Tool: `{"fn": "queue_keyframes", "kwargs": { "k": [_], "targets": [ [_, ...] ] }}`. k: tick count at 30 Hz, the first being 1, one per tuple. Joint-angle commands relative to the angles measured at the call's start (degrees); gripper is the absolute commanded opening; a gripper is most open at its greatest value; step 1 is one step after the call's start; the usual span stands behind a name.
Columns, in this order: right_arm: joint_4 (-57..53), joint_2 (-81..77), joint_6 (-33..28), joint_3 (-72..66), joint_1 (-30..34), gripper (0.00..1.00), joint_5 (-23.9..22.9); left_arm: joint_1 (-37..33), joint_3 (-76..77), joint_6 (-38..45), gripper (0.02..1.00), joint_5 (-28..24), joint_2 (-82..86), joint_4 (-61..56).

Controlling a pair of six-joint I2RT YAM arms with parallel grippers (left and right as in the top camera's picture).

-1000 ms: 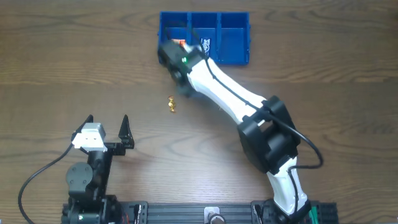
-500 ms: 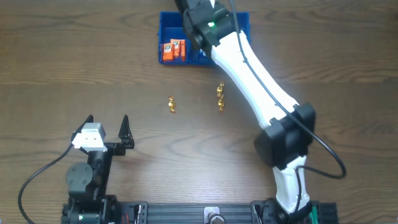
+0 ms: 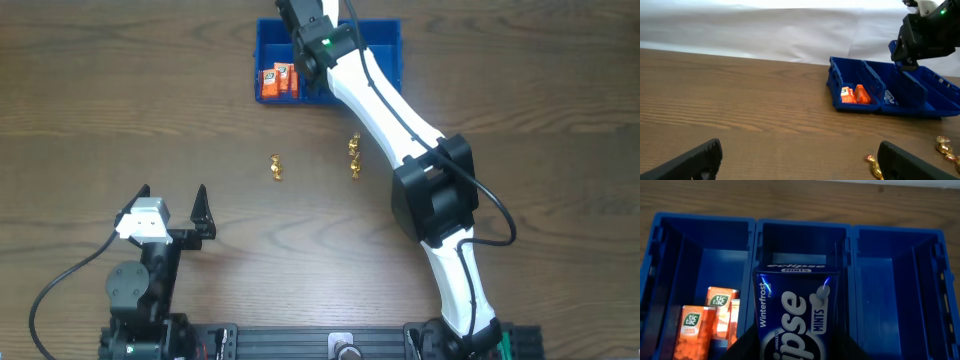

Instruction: Sort Candies Into Trays

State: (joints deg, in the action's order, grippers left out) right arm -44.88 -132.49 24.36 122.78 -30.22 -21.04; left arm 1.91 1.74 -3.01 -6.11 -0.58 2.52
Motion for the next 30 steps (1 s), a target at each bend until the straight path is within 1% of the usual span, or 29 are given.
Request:
{"fn": "queue_keyframes", "kwargs": {
  "k": [1,5,10,11,12,14,15,21,25,28,30],
  "targets": [
    [0.0,0.5,1.6,0.2,0.7,0.036,0.2,-0.2,-1.5,-0.4,0.996,-1.1,0.4,1.3],
    [-0.2,0.4,4.2,0.2,1.1,0.036,0.2,-0.2,-1.5,-0.4,0.998,-1.1,0.4,1.3],
    [-0.4,0.4,4.2,0.2,1.2,0.038,0.2,-0.2,-1.5,-0.4,0.996,-1.1,0.4,1.3],
    [-0.4,0.4,4.2,0.2,1.3,0.084,0.2,-0.2,-1.5,-0.4,0.998,-1.1,0.4,1.3],
    [-0.6,0.4,4.2,0.2,1.3,0.27,0.2,-0.2,-1.5,-0.4,0.996,-1.1,0.4,1.3],
    [-0.8,0.4,4.2,0.2,1.3,0.853,0.2,-0.2,-1.5,-0.4,0.998,-1.1,0.4,1.3],
    [-0.9,0.4,4.2,0.2,1.2,1.0,0.2,-0.2,-1.5,-0.4,0.998,-1.1,0.4,1.3],
    [-2.3,0.5,4.1,0.2,1.0,1.0,0.2,-0.2,-1.5,-0.4,0.998,-1.1,0.4,1.3],
    [-5.3,3.2,4.3,0.3,0.5,1.0,0.1,-0.2,-1.5,-0.4,0.998,-1.1,0.4,1.3],
    [-8.8,7.9,4.4,0.3,-1.6,1.0,0.2,-0.2,-1.5,-0.4,0.998,-1.1,0.4,1.3],
    [-13.1,11.8,4.4,0.3,-5.5,1.0,0.2,-0.2,-1.5,-0.4,0.998,-1.1,0.4,1.3]
  ]
}}
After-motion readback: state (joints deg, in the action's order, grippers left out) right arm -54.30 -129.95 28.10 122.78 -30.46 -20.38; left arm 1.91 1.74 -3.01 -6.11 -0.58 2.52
